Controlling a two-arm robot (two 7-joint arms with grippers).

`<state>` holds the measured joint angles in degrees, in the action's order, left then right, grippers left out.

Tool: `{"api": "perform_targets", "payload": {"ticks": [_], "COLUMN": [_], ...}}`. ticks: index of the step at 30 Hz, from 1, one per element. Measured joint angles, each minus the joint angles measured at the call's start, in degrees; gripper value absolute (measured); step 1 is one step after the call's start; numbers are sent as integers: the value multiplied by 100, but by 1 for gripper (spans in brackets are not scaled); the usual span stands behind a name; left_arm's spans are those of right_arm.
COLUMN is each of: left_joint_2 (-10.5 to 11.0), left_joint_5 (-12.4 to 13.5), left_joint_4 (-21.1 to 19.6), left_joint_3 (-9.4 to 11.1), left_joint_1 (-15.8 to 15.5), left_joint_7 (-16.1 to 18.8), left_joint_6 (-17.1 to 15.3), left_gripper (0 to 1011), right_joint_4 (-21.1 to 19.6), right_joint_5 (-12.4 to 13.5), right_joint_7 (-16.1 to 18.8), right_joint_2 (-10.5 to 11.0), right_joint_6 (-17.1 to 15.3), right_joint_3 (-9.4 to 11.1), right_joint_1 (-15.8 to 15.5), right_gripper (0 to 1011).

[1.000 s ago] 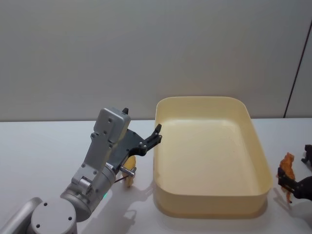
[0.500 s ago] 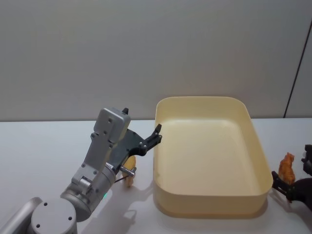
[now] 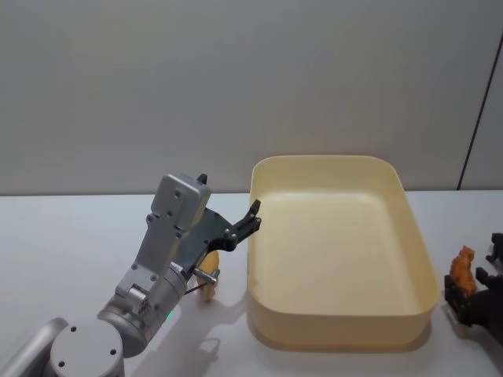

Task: Pick up the toy alternately with two hands and place it into the central storage box.

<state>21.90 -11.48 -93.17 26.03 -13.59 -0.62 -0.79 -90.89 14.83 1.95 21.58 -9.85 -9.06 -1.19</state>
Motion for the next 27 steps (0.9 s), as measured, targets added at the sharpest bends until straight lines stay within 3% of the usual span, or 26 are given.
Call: {"api": "perform_targets", "payload": {"ticks": [4,7,9,27], "left_joint_2": [0,0,0,0], "left_joint_5": [0,0,0,0], "left_joint_4": [0,0,0,0], "left_joint_3": [0,0,0,0], "left_joint_1": [0,0,0,0], "left_joint_7": [0,0,0,0], "left_joint_6": [0,0,0,0], "left_gripper": [1001,1001,1001,1001], "right_joint_4": [16,21,21,-248], "right_joint_5": [-7,-11,-11,111], "right_joint_7": [-2,-2,-1,-214], "right_joint_2": [-9,-14,-16,-119], "right_joint_6": [-8,-9,-9,466], "right_joint_3": [-4,-4,-4,67], "right_joint_1": [11,14,14,119], "right_gripper": [485,344,313,306]}}
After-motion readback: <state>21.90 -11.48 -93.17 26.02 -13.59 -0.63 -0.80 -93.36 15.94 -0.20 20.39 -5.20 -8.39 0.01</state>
